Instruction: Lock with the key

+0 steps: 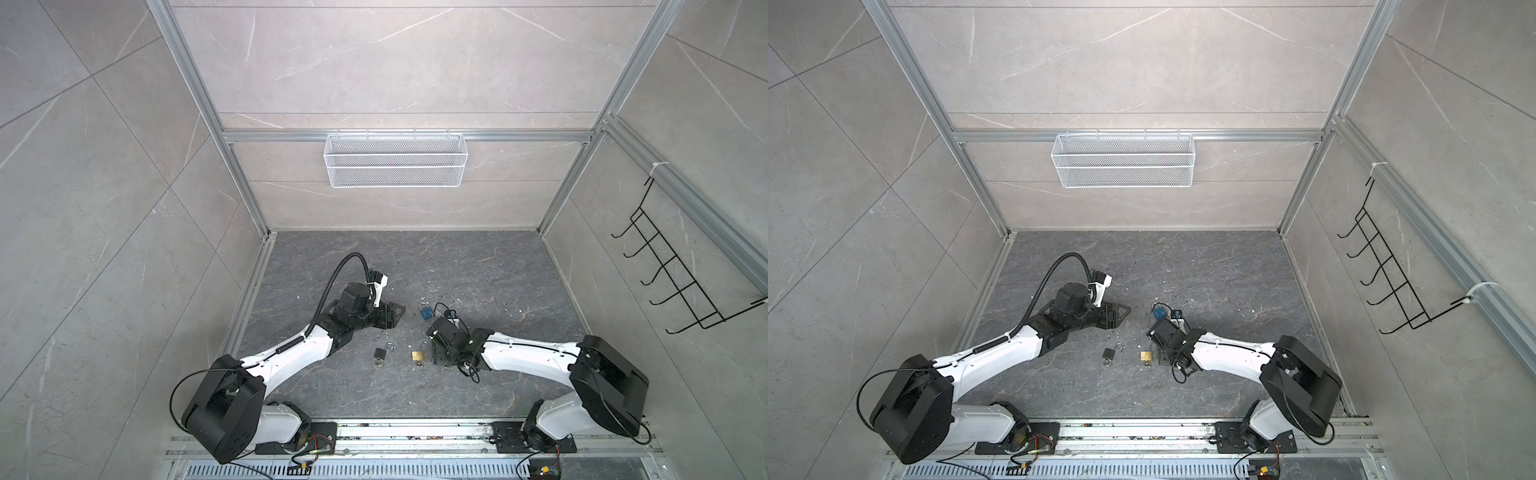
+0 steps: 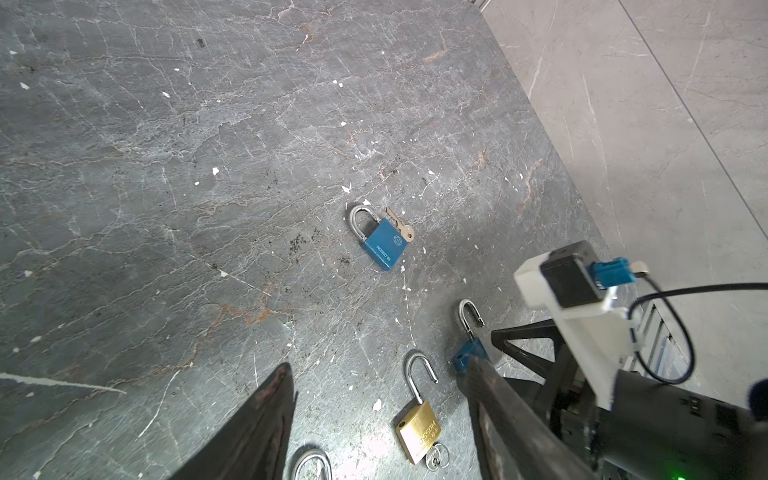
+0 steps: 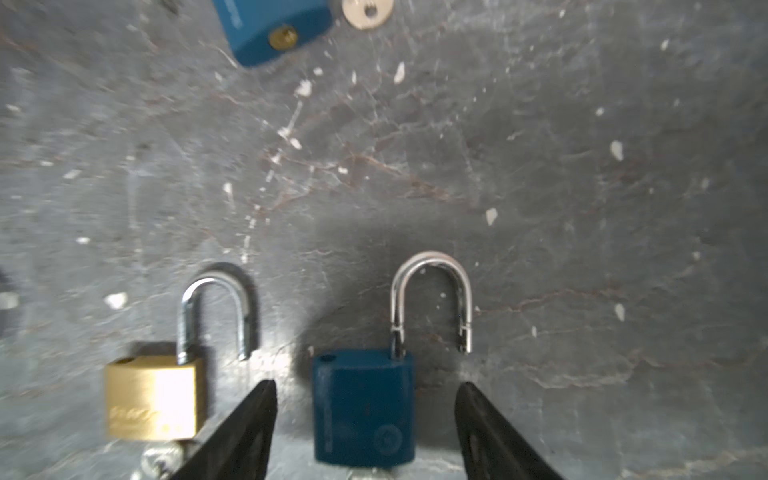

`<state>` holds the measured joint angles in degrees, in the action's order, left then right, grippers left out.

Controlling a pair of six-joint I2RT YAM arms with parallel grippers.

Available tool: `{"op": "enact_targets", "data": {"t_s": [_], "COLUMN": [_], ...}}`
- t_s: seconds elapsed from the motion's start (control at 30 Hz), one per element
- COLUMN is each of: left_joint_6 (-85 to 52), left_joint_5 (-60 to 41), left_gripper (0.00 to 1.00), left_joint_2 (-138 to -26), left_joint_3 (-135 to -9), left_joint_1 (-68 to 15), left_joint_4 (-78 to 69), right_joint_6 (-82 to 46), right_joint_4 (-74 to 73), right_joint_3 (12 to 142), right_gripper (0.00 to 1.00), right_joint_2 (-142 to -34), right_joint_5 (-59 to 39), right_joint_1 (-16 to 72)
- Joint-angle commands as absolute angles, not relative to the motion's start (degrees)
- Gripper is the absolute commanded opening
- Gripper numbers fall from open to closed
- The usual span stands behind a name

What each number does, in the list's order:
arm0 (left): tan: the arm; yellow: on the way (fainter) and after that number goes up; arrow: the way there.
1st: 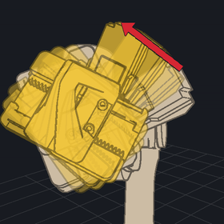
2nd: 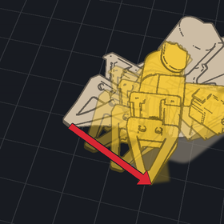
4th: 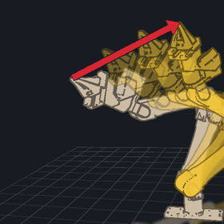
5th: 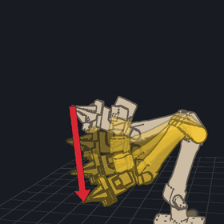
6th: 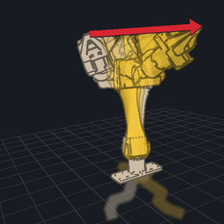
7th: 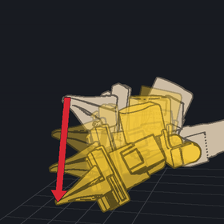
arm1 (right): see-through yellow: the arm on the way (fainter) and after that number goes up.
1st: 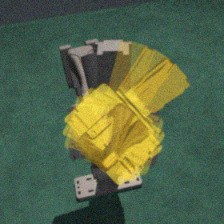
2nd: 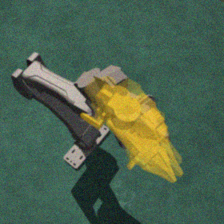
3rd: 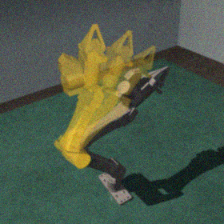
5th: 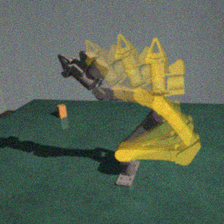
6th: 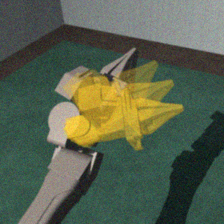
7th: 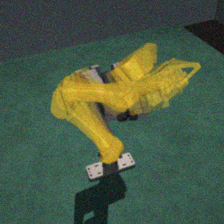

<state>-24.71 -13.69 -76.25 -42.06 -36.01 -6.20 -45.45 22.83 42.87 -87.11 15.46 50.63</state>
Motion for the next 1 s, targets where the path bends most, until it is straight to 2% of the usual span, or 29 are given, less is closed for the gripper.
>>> {"op": "enact_targets", "data": {"t_s": [0.0, 0.17, 0.7, 0.97], "left_joint_6": [-23.99, -23.99, -24.78, -24.88], "left_joint_5": [-14.42, -14.50, -15.13, -15.37], "left_gripper": [0.67, 0.67, 0.66, 0.66], "left_joint_2": [-75.67, -76.14, -77.56, -77.88], "left_joint_3": [-42.36, -42.06, -41.09, -40.23], "left_joint_1": [-36.11, -36.10, -36.12, -36.12], "left_joint_4": [-6.72, -7.01, -9.07, -9.95], "right_joint_6": [-46.33, -46.49, -47.28, -48.34], "right_joint_4": [22.68, 23.01, 27.52, 26.29], "right_joint_3": [44.40, 44.21, 45.88, 45.16], "right_gripper": [0.61, 0.54, 0.52, 0.47], "right_joint_2": [-88.30, -88.57, -91.34, -92.50], "right_joint_5": [15.93, 15.38, 18.13, 18.37], "right_joint_1": [50.99, 51.06, 53.51, 53.53]}}
